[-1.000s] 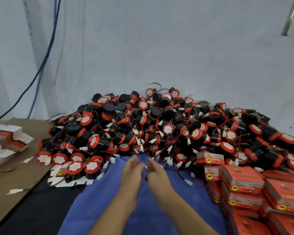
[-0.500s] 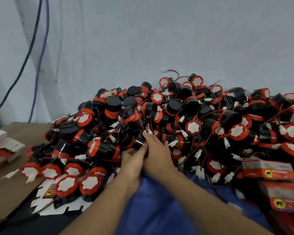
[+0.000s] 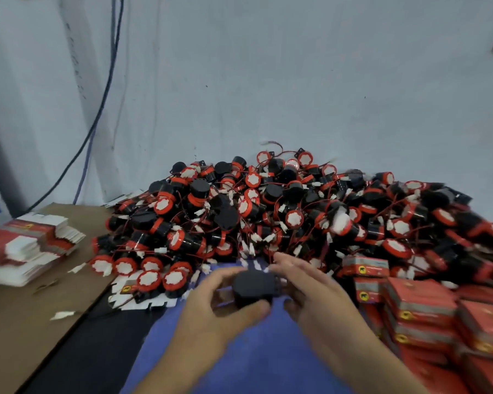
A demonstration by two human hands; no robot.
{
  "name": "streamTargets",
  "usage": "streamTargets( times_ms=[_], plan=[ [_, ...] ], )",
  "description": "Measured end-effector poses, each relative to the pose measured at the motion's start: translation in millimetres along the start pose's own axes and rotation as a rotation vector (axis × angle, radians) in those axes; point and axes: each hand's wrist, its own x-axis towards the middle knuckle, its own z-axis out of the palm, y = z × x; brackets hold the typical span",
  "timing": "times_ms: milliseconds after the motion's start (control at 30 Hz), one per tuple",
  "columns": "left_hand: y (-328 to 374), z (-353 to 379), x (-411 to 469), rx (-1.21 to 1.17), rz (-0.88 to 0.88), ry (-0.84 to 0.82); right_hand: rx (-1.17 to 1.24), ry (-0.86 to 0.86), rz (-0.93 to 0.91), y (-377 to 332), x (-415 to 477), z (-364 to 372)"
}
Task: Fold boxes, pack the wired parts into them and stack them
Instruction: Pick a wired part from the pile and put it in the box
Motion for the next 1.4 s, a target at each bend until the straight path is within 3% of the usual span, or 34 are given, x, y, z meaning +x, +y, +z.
streamTargets(
  times_ms=[67, 233, 400, 567, 700, 900, 1033, 1167, 1400],
  plan=[
    [13.9, 0.3, -37.0, 0.123, 0.028, -0.073, -0.064, 0.000, -0.058, -18.2, -43.9, -9.3],
    [20.5, 9.3, -121.7, 0.304, 0.125, -0.072, -0.372, 0.001, -0.087, -33.5, -142.8, -30.8],
    [13.7, 15.8, -183.6, 0.309, 0.108, -0.041, -0.218, 0.093, -0.191, -18.7, -208.1, -33.1],
    [28.1, 21.8, -212.9, -0.043, 0.022, -0.050, -0.052, -0.007, -0.251, -15.8, -244.7, -22.7],
    [34.6, 23.3, -226.7, 0.002, 0.023, -0.089, -0.016, 0.217, -0.266, -6.3, -253.2, -6.1],
    [16.3, 18.7, -232.6, 0.301, 0.035, -0.057, -0.320, 0.342, -0.297, 8.7, -255.4, -2.3],
    [5.4, 19.6, -229.1, 0.496, 0.147, -0.042, -0.460, 0.259, -0.215, 4.3, -252.4, -11.2],
    [4.7, 25.7, -222.3, 0.727, 0.215, -0.139, -0.710, 0.261, -0.233, 5.3, -245.7, -11.1],
    [-8.1, 40.2, -205.6, 1.115, 0.450, -0.088, -1.049, 0.227, -0.208, 30.4, -223.9, 2.3]
  ],
)
